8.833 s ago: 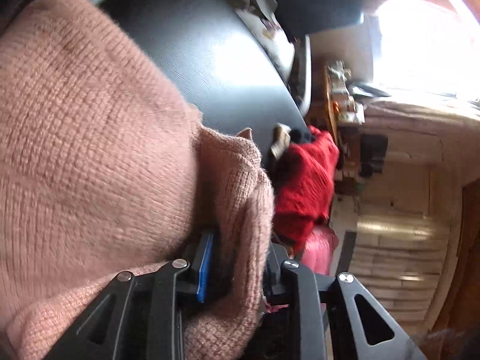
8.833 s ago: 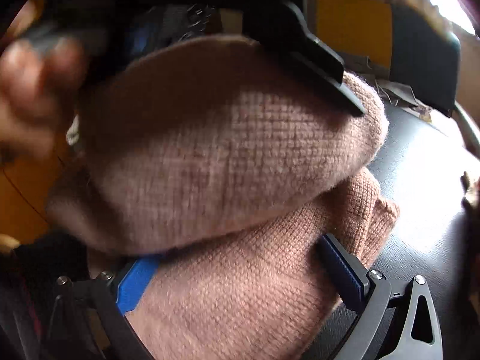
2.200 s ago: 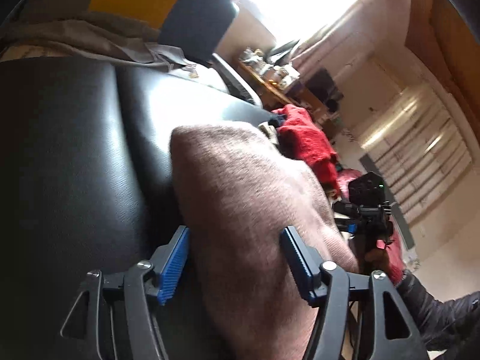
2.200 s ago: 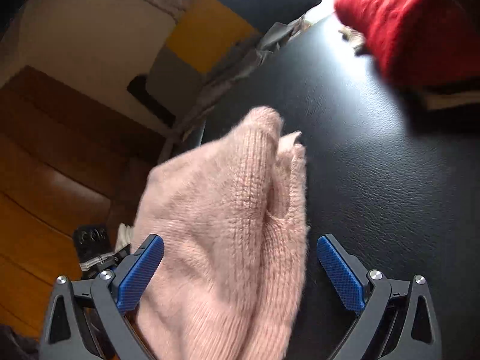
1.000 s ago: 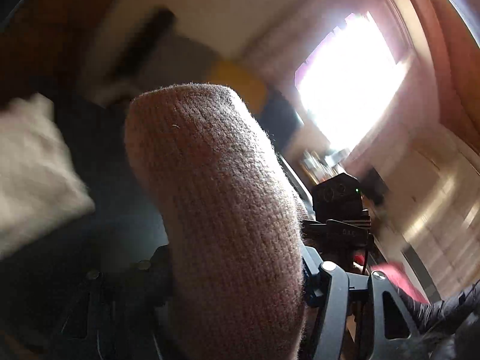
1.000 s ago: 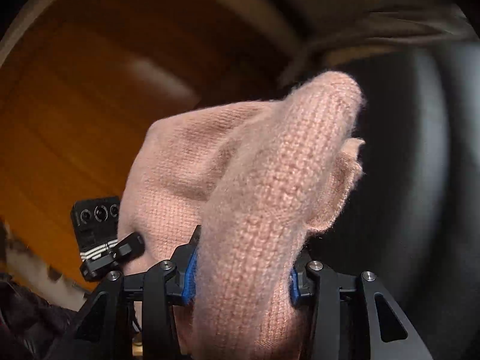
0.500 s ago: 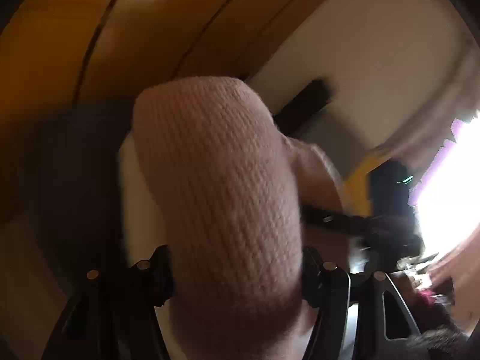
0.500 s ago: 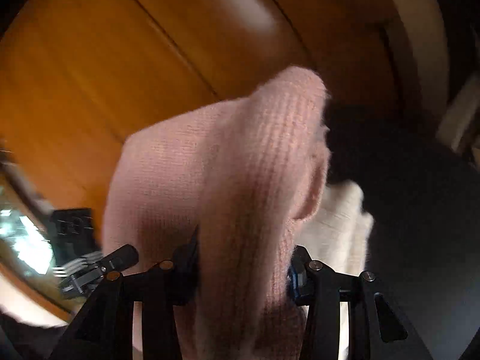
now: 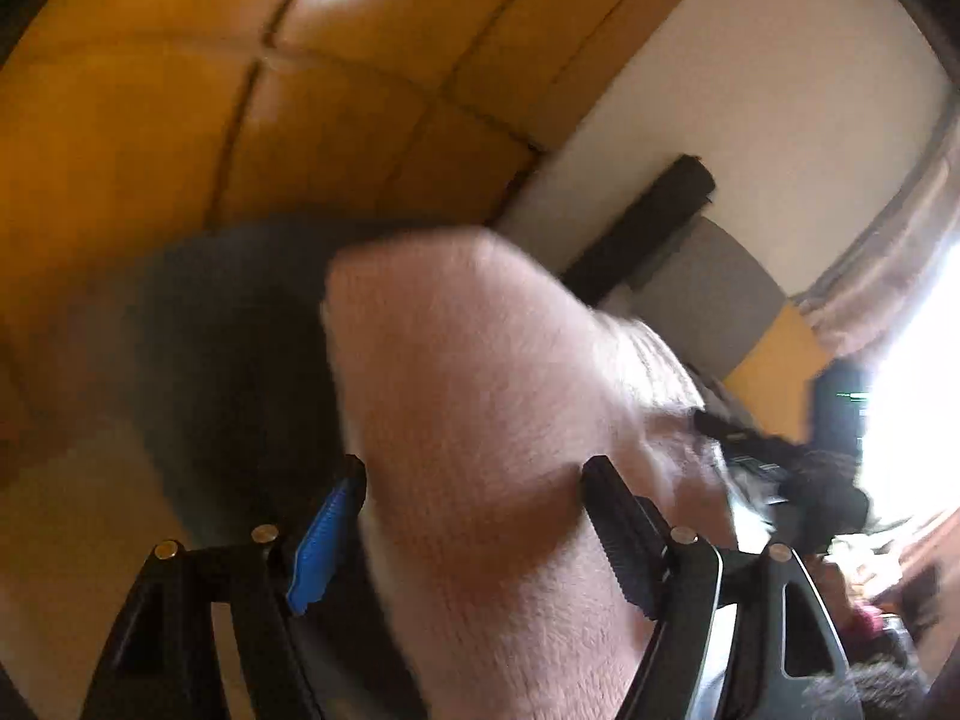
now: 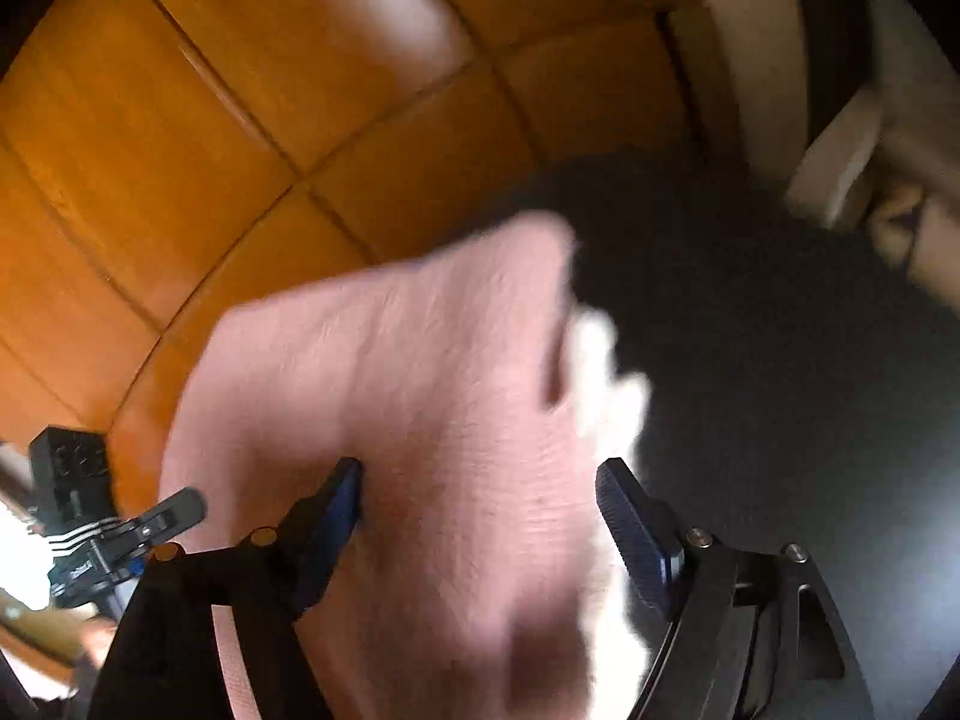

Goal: Fold clothes
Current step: 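Set the folded sweater down on the bench and open both grippers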

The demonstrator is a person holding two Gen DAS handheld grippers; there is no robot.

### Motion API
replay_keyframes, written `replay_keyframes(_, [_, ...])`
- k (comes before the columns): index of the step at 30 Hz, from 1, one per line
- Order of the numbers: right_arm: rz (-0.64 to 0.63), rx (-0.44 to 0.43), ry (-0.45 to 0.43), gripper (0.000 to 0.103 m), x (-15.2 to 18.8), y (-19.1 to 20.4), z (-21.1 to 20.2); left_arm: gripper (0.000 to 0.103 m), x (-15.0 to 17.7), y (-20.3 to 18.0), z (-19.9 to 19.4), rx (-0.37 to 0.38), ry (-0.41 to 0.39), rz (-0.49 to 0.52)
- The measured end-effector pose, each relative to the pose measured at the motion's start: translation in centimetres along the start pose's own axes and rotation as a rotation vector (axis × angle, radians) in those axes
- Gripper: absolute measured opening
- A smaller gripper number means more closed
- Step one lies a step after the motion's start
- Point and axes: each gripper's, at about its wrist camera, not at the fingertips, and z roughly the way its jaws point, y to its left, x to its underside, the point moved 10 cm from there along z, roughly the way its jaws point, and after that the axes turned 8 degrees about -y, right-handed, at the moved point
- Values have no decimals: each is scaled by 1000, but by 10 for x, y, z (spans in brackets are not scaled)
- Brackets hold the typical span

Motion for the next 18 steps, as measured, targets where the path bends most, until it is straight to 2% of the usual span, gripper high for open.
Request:
replay_keyframes(2, [-77, 14, -95, 80, -16, 16, -26, 75, -21, 2, -22, -34, -105, 7])
replay_keyframes(4, [-168, -33, -148, 80, -21, 47, -44, 76, -36, -12, -37, 6, -178, 27])
replay_keyframes(5, [-216, -54, -144, 80, -28, 51, -42, 76, -38, -22, -35, 33, -190, 56])
replay_keyframes(6, [-262, -75, -137, 80, -35, 52, -38, 76, -38, -31, -29, 53, -186, 79])
replay_keyframes(8, [-379, -106, -91, 80, -16, 86, -32, 76, -33, -49, -7, 90, -155, 111])
replay_keyframes(9, [-420, -110, -65, 80, 4, 102, -26, 76, -27, -62, 10, 97, -128, 125])
replay_keyframes(12, [-475, -32, 58, 79, 22, 66, 17, 76, -7, -73, 57, 74, -44, 193])
replay_keyframes(14, [-385, -6, 115, 78, 39, 36, 37, 75, 11, -67, 70, 32, -19, 270])
replay_keyframes(16, [-342, -20, 76, 78, 41, 29, 41, 77, 21, -72, 77, -20, -25, 356])
replay_keyframes(18, [-301, -35, 31, 78, 42, 22, 44, 78, 23, -67, 71, -33, -23, 359])
